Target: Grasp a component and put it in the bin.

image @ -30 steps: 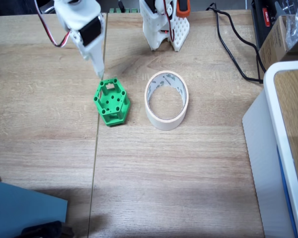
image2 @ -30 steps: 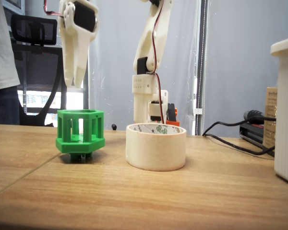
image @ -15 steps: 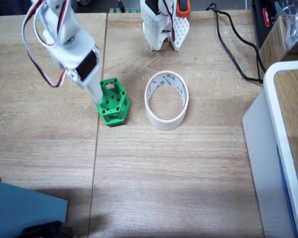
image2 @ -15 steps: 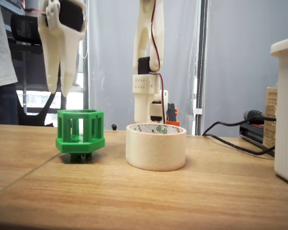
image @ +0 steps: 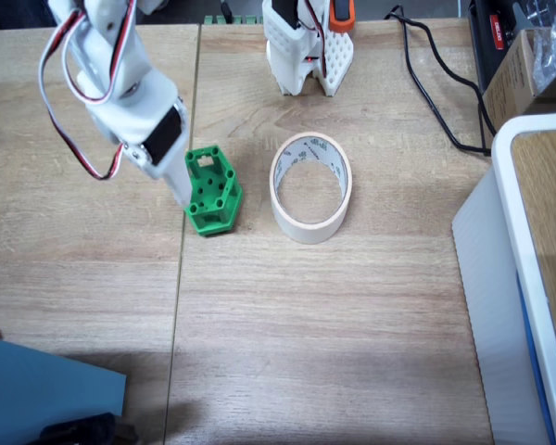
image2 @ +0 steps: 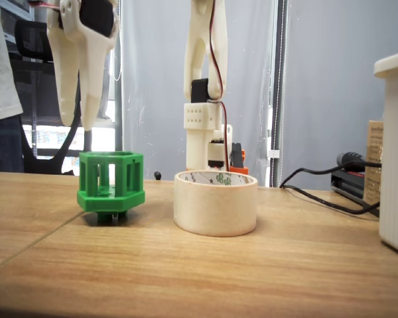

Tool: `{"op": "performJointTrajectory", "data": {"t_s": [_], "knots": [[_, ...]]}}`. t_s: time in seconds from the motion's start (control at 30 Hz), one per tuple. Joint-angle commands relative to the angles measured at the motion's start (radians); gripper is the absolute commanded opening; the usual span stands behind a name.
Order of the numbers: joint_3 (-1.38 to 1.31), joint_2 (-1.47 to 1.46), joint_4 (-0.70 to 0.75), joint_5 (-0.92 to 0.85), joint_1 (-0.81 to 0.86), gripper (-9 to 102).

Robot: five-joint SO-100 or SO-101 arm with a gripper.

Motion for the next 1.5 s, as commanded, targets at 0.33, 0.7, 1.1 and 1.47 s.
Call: {"op": "performJointTrajectory", "data": {"t_s": [0.33, 0.7, 1.1, 1.47], "knots": [[0.158, 0.17, -0.011, -0.011, 0.052, 20], [0.173, 0.133, -0.011, -0.011, 0.051, 20], [0.158, -0.002, -0.011, -0.011, 0.014, 20], [0.17, -0.048, -0.011, -0.006, -0.066, 20]]}}
